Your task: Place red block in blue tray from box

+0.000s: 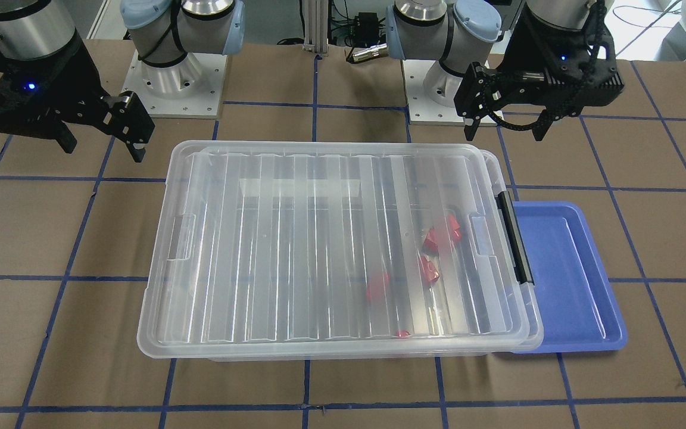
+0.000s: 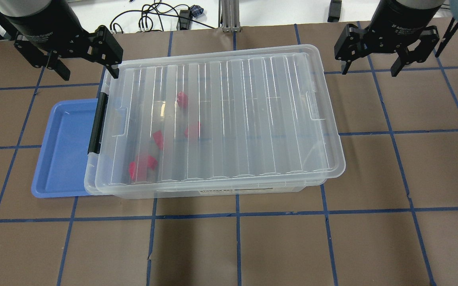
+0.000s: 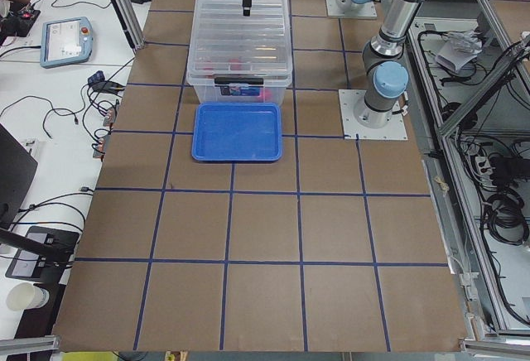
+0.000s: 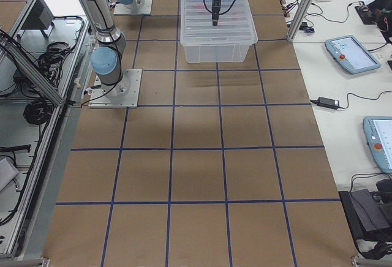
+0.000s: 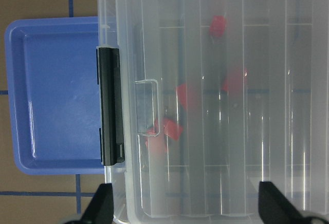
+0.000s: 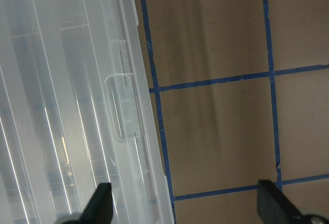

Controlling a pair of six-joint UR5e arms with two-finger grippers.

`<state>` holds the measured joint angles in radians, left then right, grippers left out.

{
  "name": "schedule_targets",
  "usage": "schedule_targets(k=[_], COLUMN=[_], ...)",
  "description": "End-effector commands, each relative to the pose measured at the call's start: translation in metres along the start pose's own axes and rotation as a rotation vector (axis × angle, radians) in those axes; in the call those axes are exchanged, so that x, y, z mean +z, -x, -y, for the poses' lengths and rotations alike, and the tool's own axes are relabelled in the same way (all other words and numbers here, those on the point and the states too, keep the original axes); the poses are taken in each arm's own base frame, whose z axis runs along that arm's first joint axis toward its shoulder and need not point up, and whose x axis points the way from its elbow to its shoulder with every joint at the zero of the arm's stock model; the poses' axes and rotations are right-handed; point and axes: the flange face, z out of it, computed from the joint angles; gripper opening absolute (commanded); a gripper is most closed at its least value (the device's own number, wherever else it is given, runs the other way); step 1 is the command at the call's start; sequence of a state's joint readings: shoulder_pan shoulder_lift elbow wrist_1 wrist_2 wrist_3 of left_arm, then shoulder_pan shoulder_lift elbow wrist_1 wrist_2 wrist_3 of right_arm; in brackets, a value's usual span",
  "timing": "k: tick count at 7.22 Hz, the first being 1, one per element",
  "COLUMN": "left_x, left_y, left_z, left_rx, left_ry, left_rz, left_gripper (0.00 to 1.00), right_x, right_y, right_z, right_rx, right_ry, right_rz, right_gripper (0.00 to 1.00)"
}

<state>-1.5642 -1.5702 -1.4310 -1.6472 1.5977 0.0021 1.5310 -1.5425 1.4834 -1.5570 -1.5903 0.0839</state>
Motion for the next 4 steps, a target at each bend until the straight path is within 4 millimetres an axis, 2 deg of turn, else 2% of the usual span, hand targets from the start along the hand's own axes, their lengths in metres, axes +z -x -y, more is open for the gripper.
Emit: schedule_targets(k=[1, 3, 4], left_x=[0.001, -0.001, 0.0], left_y=[-0.002, -0.002, -0.002], left_z=[-0.001, -0.002, -0.002], left_rx=[0.004, 0.004, 0.004], left_ry=[0.001, -0.002, -0.001], left_rz=[0.0, 0.0, 0.0], left_gripper=[1.0, 1.0, 1.0], right_x=[0.016, 0.054, 0.08], right_y=[0.001, -0.003, -0.001], right_z=[0.013, 0.019, 0.03], right_rx=[-0.003, -0.01, -0.007], right_ry=[0.01, 0.093, 0.128], right_rz=[0.0, -0.024, -0.023], right_gripper=[1.0, 1.0, 1.0])
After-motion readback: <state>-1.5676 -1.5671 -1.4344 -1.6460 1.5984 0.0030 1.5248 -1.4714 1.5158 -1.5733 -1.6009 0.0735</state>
